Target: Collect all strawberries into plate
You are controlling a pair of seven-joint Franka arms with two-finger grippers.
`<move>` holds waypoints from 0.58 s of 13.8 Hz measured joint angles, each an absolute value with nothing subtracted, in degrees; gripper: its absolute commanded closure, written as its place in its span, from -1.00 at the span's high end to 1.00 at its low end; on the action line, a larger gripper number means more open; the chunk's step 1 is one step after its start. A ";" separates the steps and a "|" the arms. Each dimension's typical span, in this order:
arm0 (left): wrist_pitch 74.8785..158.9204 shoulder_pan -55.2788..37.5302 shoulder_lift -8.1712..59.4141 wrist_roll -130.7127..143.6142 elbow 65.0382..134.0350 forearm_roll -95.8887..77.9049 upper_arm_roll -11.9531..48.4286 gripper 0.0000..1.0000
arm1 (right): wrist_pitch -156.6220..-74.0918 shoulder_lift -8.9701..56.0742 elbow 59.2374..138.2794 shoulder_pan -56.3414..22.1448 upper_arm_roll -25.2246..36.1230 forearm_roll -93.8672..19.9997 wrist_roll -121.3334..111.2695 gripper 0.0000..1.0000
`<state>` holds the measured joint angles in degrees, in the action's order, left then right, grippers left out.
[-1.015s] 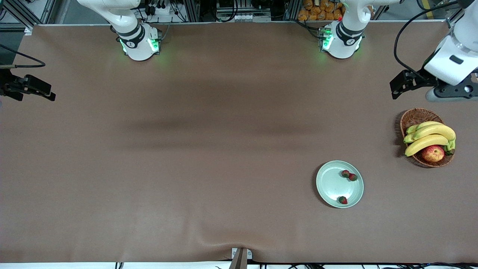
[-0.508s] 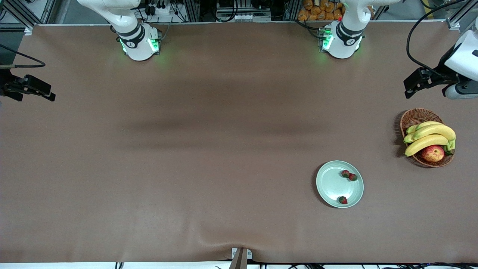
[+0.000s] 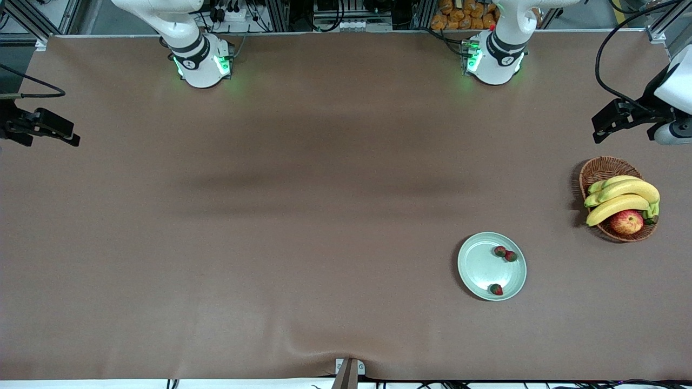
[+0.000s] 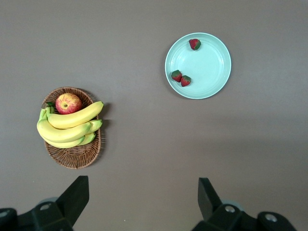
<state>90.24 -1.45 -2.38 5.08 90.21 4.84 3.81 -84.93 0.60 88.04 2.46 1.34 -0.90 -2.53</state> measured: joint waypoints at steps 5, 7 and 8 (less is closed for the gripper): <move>90.23 -1.61 -2.21 3.99 90.21 4.82 3.82 1.00 | -84.93 0.60 88.03 2.46 1.33 -0.90 -2.53 1.00; 90.23 -1.62 -2.15 3.98 90.21 4.82 3.81 1.00 | -84.93 0.60 88.03 2.46 1.33 -0.90 -2.53 1.00; 90.23 -1.62 -2.12 3.98 90.21 4.82 3.81 1.00 | -84.93 0.60 88.03 2.46 1.33 -0.90 -2.53 1.00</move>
